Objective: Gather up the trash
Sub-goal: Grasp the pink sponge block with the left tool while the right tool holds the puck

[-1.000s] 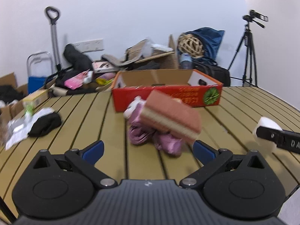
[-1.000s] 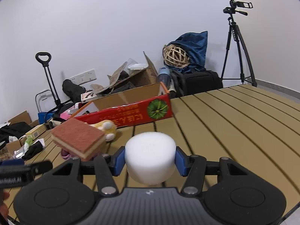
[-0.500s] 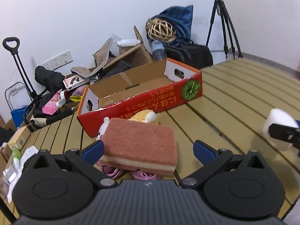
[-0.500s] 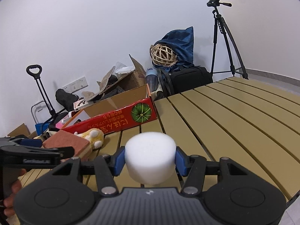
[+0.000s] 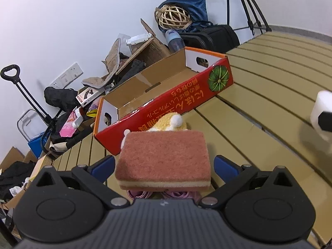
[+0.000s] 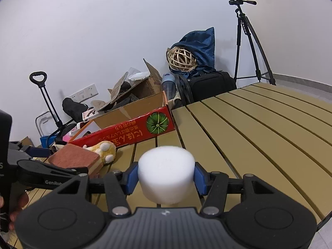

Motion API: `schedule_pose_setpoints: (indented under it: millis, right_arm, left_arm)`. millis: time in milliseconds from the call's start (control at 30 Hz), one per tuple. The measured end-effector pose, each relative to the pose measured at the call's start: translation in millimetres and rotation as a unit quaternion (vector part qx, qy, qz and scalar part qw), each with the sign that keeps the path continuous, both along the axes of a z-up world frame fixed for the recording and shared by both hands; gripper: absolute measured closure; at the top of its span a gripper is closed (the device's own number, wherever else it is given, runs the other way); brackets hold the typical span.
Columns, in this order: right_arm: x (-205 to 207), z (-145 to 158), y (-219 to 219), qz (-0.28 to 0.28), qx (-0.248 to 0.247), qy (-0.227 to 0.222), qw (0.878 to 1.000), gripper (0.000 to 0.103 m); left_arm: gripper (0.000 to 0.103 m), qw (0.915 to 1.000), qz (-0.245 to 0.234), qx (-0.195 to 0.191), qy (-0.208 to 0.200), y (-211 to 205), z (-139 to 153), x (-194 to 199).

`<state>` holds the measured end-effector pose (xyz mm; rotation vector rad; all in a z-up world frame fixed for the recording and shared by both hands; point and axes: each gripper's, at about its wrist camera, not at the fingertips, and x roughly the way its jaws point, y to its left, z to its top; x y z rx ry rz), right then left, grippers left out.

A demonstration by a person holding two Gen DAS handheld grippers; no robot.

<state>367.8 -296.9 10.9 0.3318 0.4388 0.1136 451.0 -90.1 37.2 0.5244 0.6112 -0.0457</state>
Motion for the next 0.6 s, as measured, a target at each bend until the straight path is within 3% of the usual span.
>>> schedule_pose_setpoints:
  millis: [233, 600]
  right_arm:
    - [-0.1, -0.6, 0.2, 0.000, 0.000, 0.001, 1.000, 0.049]
    - [1.6, -5.1, 4.6, 0.004, -0.002, 0.004, 1.000, 0.049]
  left_arm:
    - [0.000, 0.9998, 0.016, -0.009, 0.012, 5.7, -4.5, 8.5]
    - [0.000, 0.9970, 0.041, -0.062, 0.020, 18.4, -9.3, 14.9]
